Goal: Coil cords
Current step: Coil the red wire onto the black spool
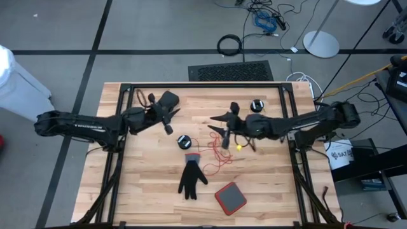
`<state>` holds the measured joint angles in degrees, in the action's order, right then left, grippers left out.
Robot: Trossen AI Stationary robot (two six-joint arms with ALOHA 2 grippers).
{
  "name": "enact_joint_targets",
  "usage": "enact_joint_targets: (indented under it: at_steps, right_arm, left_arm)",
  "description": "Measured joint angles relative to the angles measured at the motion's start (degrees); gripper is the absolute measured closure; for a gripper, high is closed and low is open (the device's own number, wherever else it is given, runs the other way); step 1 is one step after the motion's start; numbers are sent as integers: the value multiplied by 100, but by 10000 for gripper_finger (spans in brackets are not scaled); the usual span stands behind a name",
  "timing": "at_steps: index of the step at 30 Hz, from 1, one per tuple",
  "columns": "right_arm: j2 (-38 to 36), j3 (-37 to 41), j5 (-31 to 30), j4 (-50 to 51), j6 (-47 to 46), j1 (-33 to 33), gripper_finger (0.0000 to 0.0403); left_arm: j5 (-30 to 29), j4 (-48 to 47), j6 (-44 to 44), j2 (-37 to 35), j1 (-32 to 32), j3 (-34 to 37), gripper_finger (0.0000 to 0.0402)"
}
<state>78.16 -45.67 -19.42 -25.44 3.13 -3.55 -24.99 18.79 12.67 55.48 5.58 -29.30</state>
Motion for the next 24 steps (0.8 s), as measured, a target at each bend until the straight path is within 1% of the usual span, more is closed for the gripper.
enact_joint_targets:
  at_steps: [2, 8, 17, 19, 24]
  right_arm:
    - [196, 0, 2, 8, -8, 50, 257]
    - [742, 0, 2, 39, -8, 59, 257]
    - [1302, 7, 2, 55, -9, 57, 257]
    - [1393, 7, 4, 54, -10, 57, 257]
    - [1562, 7, 3, 44, -9, 57, 257]
  left_arm:
    - [104, -205, -37, 0, 80, 0, 262]
    - [128, -436, -69, 0, 95, -2, 262]
    - [516, -1370, -928, 0, 79, -4, 262]
    - [756, -1467, -1204, 0, 79, -4, 262]
    - [1721, -1696, -1648, 0, 77, -4, 262]
